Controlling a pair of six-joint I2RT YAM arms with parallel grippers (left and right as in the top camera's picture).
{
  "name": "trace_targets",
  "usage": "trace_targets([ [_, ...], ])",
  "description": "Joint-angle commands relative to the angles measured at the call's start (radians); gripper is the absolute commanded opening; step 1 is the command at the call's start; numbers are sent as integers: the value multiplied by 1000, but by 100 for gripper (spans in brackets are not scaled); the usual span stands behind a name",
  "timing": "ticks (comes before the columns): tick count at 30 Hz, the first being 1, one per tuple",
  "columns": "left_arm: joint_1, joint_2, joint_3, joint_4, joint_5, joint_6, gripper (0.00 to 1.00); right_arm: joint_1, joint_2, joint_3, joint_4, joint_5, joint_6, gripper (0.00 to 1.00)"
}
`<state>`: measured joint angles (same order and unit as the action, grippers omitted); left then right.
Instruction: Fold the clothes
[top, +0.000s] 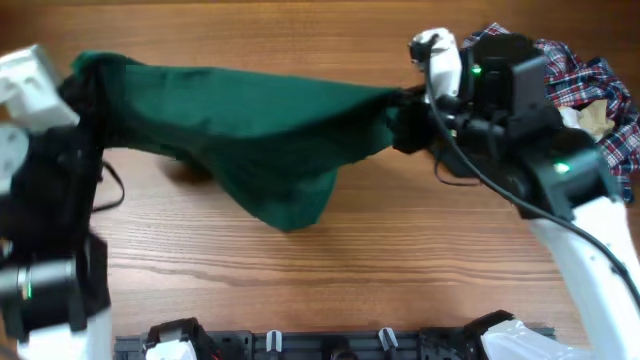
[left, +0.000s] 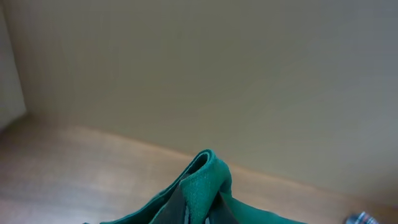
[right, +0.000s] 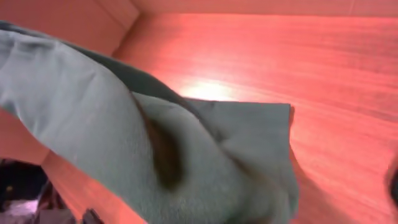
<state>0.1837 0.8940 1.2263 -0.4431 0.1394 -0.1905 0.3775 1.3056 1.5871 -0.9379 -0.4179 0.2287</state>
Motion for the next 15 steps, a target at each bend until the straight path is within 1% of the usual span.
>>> trace_targets([
  [1, 2, -130, 19, 14, 5, -31, 4, -3, -21, 127, -92, 22, -84, 4],
  [5, 2, -233, 19, 16, 5, -35, 4, -3, -35, 233, -206, 23, -98, 4],
  [10, 2, -282, 19, 8, 24, -61, 4, -3, -66, 266, -237, 50, -98, 4],
  [13, 2, -266, 19, -61, 28, -62, 5, -3, -58, 266, -259, 64, -99, 4],
  [15, 2, -226, 19, -134, 27, -61, 9, -3, -39, 265, -261, 87, -100, 4],
])
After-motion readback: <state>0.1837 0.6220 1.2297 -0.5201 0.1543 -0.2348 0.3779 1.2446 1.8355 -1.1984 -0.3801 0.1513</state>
